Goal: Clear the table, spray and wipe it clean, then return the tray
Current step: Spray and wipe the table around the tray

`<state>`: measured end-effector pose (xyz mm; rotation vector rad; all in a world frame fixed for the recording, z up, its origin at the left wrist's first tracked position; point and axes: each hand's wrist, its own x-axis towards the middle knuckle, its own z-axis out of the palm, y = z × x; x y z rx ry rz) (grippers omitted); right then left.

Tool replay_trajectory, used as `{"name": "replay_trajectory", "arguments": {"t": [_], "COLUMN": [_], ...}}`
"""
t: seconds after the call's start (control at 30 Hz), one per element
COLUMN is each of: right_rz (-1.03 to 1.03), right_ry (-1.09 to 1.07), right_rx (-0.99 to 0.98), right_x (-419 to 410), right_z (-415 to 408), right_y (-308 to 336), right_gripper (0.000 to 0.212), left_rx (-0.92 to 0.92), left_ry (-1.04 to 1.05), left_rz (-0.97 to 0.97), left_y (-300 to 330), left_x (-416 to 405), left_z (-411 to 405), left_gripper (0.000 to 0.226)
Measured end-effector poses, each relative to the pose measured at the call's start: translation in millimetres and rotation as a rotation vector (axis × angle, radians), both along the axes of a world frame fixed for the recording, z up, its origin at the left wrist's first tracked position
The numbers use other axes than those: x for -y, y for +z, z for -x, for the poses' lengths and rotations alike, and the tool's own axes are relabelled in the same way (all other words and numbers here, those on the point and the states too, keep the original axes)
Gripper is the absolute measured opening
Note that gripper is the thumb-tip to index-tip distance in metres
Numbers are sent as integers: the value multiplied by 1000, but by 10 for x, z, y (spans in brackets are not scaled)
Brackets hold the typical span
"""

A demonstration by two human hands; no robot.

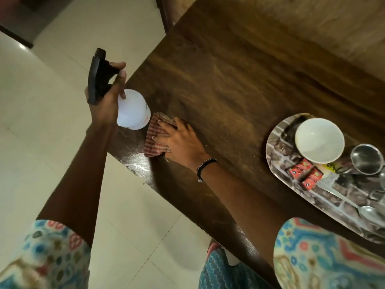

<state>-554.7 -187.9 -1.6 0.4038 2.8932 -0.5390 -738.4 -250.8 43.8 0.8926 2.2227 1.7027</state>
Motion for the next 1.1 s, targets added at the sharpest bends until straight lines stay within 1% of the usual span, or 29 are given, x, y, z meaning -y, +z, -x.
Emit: {"name": "replay_trajectory", "arguments": {"t": [0.07, 0.17, 0.2, 0.27, 0.33, 0.4, 0.5, 0.57, 0.63, 0.67, 0.77, 0.9, 1.0, 1.1], "right_rz": [-1, 16, 26, 51, 83, 111, 40, -18, -25, -36, -60, -152, -191, -198], "right_ry": [-12, -61, -89, -171, -297, -428, -533, -591, -667, -700, -785, -905, -1010, -1095], "right_rx": [-12, 0, 2, 15, 11, -68, -279, -366, -407, -423, -420, -453, -448, -426], "right_x": [-16, -74, -120, -227, -351, -465, -618, -699, -787, -839, -1005, -1070, -1055, -1028], "right_z": [-105, -322, -397, -567, -781, -990, -1398, -1684, -2073, -2311, -3061, -4155, -5107, -6033], "right_y": [12, -12, -8, 27, 85, 172, 332, 442, 571, 616, 738, 929, 997, 1030], "right_gripper": [47, 47, 48, 48, 51, 54, 54, 56, 57, 57, 61, 60, 60, 60], "left_rx": [38, 78, 86, 120, 154, 178, 146, 110, 110, 104, 144, 232, 254, 251], "left_ry": [48, 37, 11, -26, -54, -78, -181, -264, -310, -352, -450, -518, -596, -606], "left_rz": [-5, 48, 58, 76, 91, 109, 128, 145, 163, 146, 46, -22, -36, -47], "left_y": [20, 44, 51, 88, 147, 252, 453, 600, 777, 863, 1087, 1248, 1295, 1283], "left_x": [-20, -63, -79, -135, -212, -313, -547, -707, -905, -1009, -1322, -1643, -1811, -1939], "left_z": [-84, -290, -352, -502, -731, -995, -1450, -1725, -2084, -2310, -3028, -4036, -4982, -5916], "left_gripper": [18, 25, 21, 17, 22, 29, 17, 29, 40, 37, 19, 5, 6, 4]}}
